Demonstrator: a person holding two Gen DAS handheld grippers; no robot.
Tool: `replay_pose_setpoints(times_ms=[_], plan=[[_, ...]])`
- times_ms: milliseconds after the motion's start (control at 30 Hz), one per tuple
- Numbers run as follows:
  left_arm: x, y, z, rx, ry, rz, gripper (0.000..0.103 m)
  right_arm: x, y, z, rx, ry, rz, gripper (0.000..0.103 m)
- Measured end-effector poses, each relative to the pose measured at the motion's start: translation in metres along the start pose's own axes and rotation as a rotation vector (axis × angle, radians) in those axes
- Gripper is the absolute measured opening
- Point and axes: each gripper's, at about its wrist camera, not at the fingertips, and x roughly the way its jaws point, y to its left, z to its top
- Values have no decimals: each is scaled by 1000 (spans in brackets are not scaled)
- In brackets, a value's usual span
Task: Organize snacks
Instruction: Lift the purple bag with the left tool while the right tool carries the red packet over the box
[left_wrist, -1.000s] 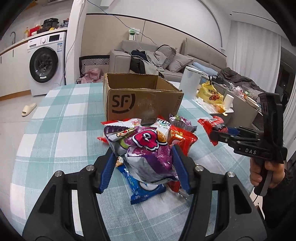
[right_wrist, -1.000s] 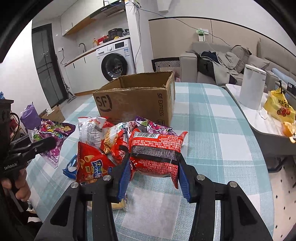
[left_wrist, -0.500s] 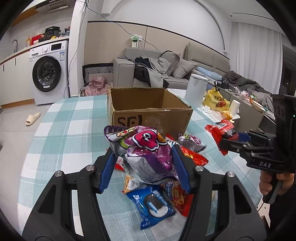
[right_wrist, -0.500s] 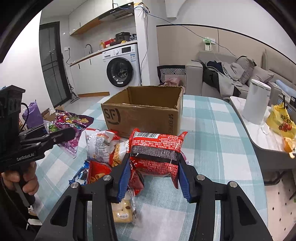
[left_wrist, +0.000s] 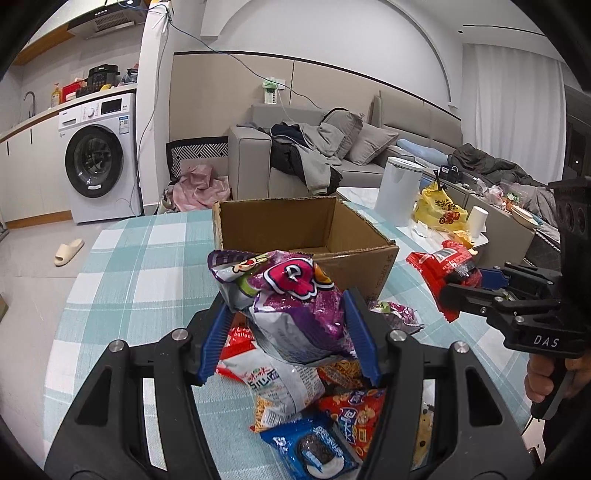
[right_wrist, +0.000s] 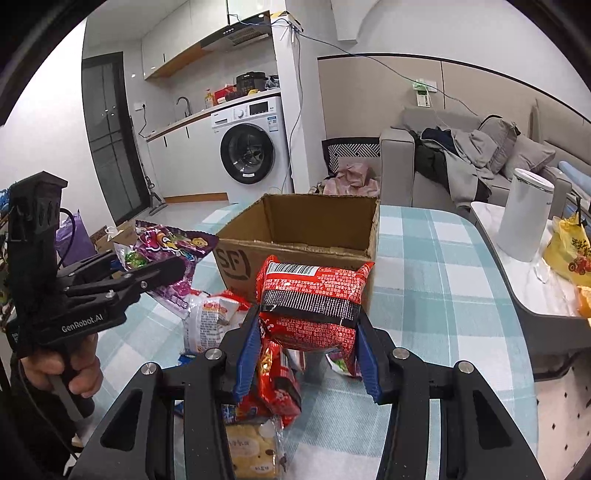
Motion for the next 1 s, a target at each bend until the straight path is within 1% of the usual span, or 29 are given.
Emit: replay_pose_setpoints(times_ms=[467, 633, 1000], plan=[[25, 0, 23, 15, -7, 12, 57, 16, -7, 34, 36, -19, 12, 48], [35, -2, 33, 26, -10, 17, 57, 23, -11, 42, 40, -21, 2, 48], [70, 0, 54, 50, 4, 38, 57, 49, -22, 60, 82, -8, 10, 48]])
